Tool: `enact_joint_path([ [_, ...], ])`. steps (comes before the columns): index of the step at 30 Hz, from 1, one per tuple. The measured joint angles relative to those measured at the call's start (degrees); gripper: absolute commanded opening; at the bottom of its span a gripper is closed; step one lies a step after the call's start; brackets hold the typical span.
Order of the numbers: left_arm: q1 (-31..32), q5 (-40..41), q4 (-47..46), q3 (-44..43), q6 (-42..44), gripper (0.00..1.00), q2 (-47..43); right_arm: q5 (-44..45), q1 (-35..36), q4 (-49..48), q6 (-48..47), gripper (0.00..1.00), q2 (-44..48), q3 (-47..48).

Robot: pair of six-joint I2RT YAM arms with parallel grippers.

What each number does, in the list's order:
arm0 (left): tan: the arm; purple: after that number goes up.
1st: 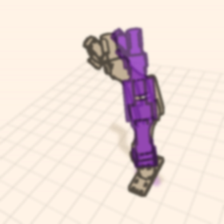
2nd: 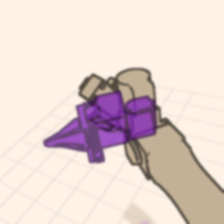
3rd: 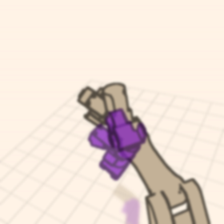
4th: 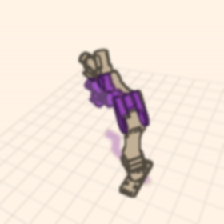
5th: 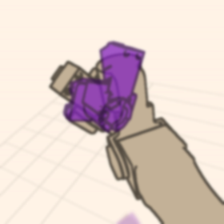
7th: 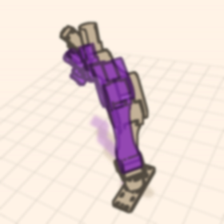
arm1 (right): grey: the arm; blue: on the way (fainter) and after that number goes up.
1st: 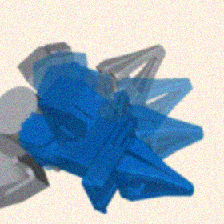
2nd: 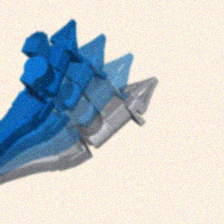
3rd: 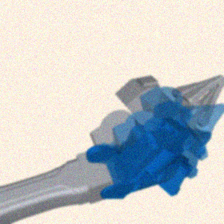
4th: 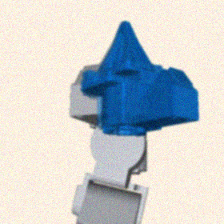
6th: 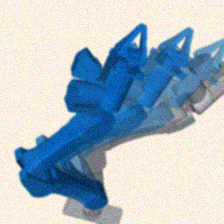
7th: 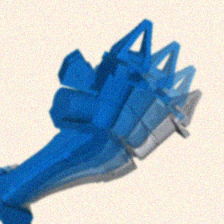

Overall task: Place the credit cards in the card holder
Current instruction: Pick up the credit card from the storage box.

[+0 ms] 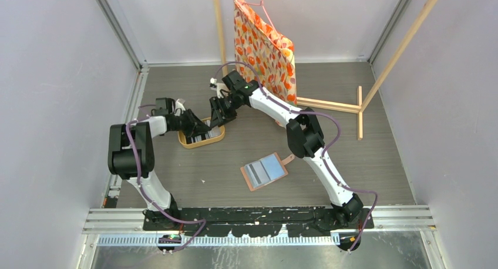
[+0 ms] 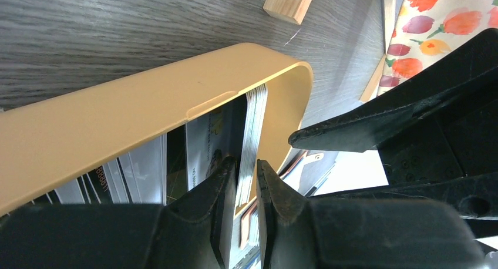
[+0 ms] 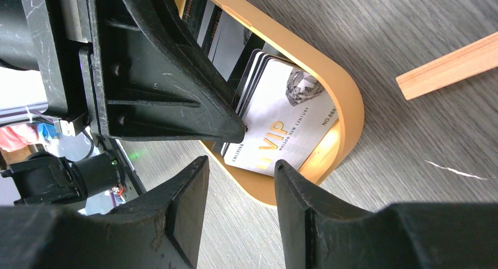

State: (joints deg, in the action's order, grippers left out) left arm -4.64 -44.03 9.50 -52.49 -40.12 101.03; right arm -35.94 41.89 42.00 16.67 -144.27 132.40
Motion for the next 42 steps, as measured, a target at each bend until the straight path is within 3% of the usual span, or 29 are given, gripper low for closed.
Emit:
enact_joint_path([
  [13,-0.76,-0.59,-1.25,1.33,-0.83,0.17,-1.01,0.00,0.00,-0.17,0.00,0.50,0.00,-0.63],
  [27,-1.29,-0.59,-1.53,1.97,-1.42,0.01,-1.75,0.00,0.00,-0.17,0.00,0.50,0.00,-0.96],
  [42,-3.82,2.86,6.08,2.05,3.65,0.01,-6.91,0.02,0.04,-0.04,-1.25,0.51,0.00,-1.01],
])
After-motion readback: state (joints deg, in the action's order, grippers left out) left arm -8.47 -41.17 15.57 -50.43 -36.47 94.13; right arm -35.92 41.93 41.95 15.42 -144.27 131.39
